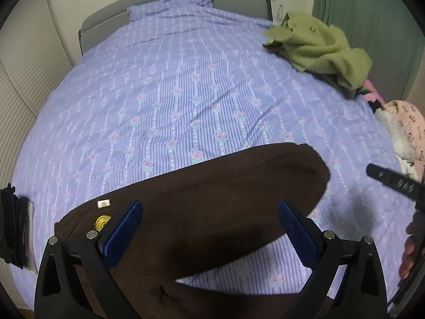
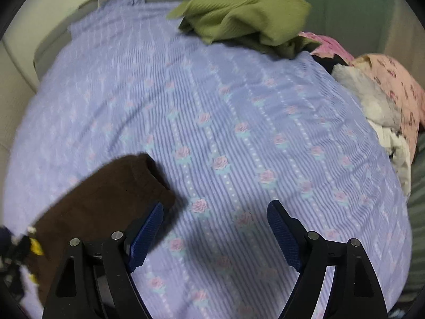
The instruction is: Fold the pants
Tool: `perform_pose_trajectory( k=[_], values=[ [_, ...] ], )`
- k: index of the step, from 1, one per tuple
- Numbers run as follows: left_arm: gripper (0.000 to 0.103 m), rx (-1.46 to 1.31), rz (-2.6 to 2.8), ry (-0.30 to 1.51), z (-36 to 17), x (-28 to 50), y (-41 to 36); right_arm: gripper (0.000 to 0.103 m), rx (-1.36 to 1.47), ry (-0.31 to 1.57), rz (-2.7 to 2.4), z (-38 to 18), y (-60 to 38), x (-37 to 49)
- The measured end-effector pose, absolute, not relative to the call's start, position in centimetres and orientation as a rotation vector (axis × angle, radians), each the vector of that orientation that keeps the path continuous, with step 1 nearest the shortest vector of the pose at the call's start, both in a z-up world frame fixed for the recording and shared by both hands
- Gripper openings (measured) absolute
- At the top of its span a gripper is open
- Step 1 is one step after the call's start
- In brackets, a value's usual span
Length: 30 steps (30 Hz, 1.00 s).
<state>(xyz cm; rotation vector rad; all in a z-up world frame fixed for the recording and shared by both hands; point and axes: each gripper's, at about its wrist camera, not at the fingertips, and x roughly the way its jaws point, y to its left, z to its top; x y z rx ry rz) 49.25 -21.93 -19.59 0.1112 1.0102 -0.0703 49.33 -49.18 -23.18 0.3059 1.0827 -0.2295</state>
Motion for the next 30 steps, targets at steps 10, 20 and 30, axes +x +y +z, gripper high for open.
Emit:
perform_pose_trajectory(
  k=[10,20,30],
  values=[
    [0.103,0.048,-0.129,0.891,-13.8,40.6,-17.4,0.081,0.223,0.898,-0.148,-14.1,-41.7,39.1],
    [0.103,0.069,-0.083,0.890,-13.6,31.0,-7.8,0.081,0.189,0.879,-0.250,-14.5,-34.9,27.9],
    [0.103,0.175,-0.117,1.027,-21.1,28.0,-8.0,0.081,0.240,1.062,-0.257,-24.4,-33.5,23.0]
  ],
)
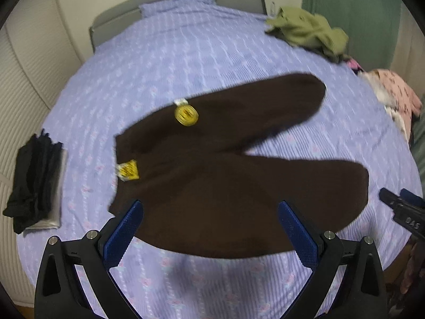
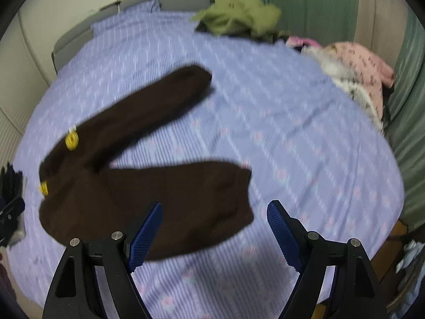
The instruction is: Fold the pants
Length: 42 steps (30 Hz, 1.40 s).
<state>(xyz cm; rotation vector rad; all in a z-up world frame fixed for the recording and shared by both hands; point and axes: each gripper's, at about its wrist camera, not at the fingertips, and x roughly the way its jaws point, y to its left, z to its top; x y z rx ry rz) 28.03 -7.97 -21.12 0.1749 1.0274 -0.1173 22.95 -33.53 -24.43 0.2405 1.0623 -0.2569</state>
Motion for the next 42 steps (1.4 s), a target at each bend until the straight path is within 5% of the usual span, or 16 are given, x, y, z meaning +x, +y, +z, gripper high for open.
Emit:
perform_pose_trajectory(
  k=[8,12,17,18,19,23,29,32,42],
  values=[
    [0.103,0.187,-0.170,1.026,-22.8,28.1,-12.9,0.076,0.447,1.113,-0.339,-29.4,-38.2,22.5],
    [0.103,0.195,-0.170,1.024,-23.1,28.1,-15.3,0.060,0.537,1.147,-0.339,-31.5,-40.0,23.2],
    [0.103,0.207,-0.139,1.050,-23.9,28.0,-16.9,0.058,0.620,1.235,-0.254,-35.4,-40.6,24.7],
    [0.103,0.208,-0.133,1.053,-24.0,27.8,-17.0,0.051,0.624,1.253,-0.243,-36.0,-40.6,25.0],
    [0.103,0.209,-0.127,1.056,-24.1,27.7,-17.2,0.032,0.635,1.270,-0.231,-36.6,-40.7,25.2],
    [0.103,0.191,-0.116,1.080,-24.4,26.9,-18.1,0.026,0.647,1.233,-0.266,-35.0,-41.9,24.3],
    [0.103,0.153,-0.100,1.132,-25.0,26.4,-18.4,0.029,0.462,1.269,-0.313,-34.2,-40.5,23.2],
    [0.103,0.111,-0.076,1.145,-25.0,26.5,-16.9,0.063,0.421,1.264,-0.365,-33.2,-40.9,22.2],
    [0.103,-0.070,0.075,1.149,-25.1,25.9,-3.7,0.075,0.494,1.062,-0.250,-26.9,-33.9,20.7]
  ],
)
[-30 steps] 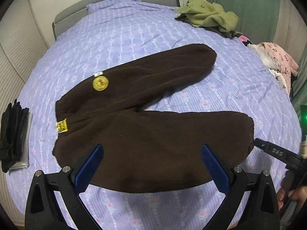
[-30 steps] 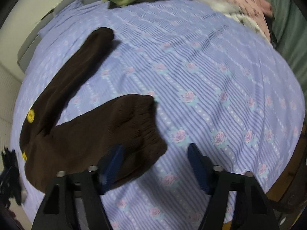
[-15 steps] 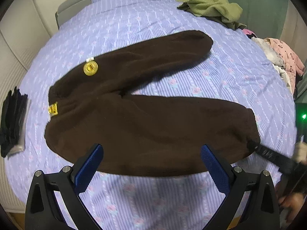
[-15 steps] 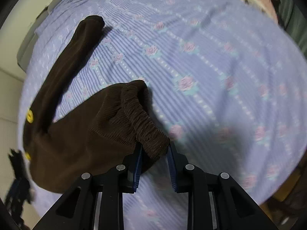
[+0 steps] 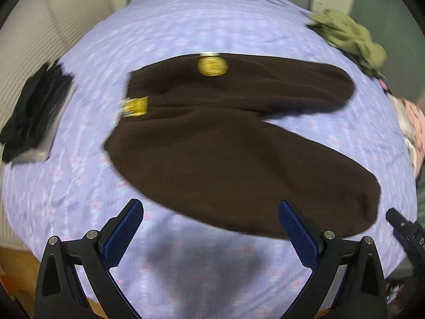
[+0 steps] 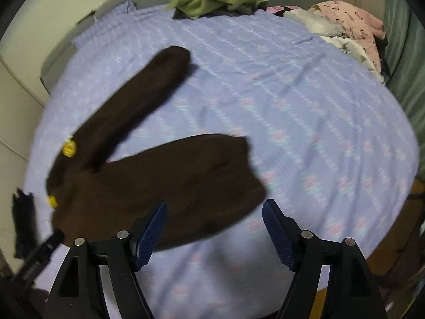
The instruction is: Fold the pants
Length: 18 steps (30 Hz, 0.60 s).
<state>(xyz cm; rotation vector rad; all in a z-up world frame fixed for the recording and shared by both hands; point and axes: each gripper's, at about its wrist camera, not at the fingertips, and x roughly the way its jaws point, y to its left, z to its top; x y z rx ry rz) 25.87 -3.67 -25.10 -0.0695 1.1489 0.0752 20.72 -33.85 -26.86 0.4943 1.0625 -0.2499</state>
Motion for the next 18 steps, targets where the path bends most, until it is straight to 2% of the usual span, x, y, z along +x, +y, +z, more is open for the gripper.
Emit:
perform_pose_trajectory(
  k=[7,11,14,18],
  values=[
    [0.102,-0.193,0.135,1.160,-27.4,27.4,5.3,0.075,0.697,1.113,-0.279,-32.3,-29.9,21.9],
    [0.100,-0.209,0.087,1.191,-29.4,28.5,6.3,0.075,0.717,1.116,-0.291,-32.9,-27.5,22.2],
    [0.099,-0.332,0.054,1.244,-32.1,30.0,7.8,0.075,0.717,1.113,-0.322,-33.8,-26.8,22.5],
    [0.092,-0.403,0.057,1.319,-35.4,31.5,8.3,0.075,0.693,1.147,-0.359,-35.4,-27.0,23.7]
  ],
)
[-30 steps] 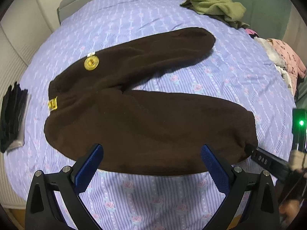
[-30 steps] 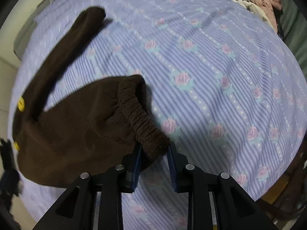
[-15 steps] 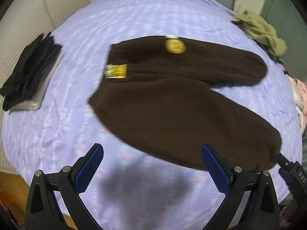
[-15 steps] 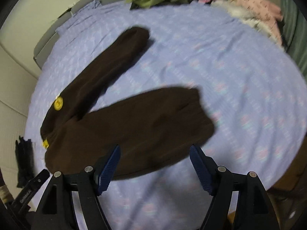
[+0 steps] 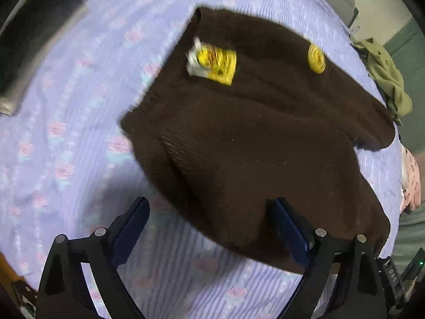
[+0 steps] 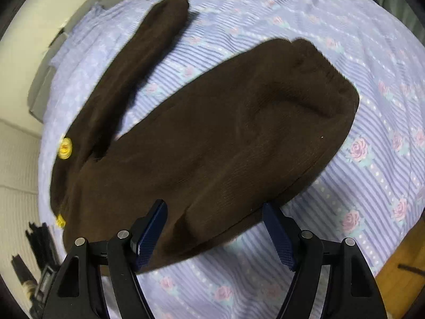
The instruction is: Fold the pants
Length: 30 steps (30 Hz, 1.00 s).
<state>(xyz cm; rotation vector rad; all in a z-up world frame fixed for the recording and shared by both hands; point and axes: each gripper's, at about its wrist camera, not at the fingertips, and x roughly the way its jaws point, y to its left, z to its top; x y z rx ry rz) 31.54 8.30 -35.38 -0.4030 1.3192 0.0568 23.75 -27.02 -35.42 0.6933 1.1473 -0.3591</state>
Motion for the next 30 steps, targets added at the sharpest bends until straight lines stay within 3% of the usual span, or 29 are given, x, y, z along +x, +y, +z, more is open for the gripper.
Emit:
perform_pose_trajectory(
  k=[3,5,6,8,10,11,15,23,30],
  values=[
    [0.085,-0.504,0.061,1.363,-37.0,31.5,8.7,0.074,0.656,1.196,-0.379,-36.4,-27.0,24.1],
    [0.062,-0.556,0.052,1.357,-36.9,31.2,8.8,0.073,0.618,1.206,-0.370,-36.7,-26.7,24.0],
    [0.055,-0.577,0.033,1.355,-36.6,31.1,8.7,0.069,0.606,1.212,-0.360,-36.8,-26.8,24.1],
    [0.038,-0.556,0.029,1.342,-35.8,30.8,8.2,0.050,0.569,1.231,-0.346,-36.7,-27.2,24.4],
    [0.029,-0.488,0.028,1.332,-34.7,30.7,7.3,0.031,0.566,1.231,-0.328,-36.2,-28.0,24.5],
    [0.026,-0.462,0.027,1.322,-33.9,30.5,6.9,0.027,0.566,1.229,-0.310,-35.6,-28.4,24.6],
    [0.023,-0.449,0.032,1.260,-30.0,29.6,6.2,0.018,0.523,1.173,-0.247,-31.1,-29.0,24.5],
    [0.020,-0.452,0.052,1.133,-21.9,29.9,5.8,0.016,0.424,1.004,-0.137,-20.1,-30.3,27.0],
    [0.020,-0.452,0.087,1.088,-18.4,34.1,6.3,0.016,0.422,0.951,-0.106,-15.9,-30.5,33.0]
  ],
)
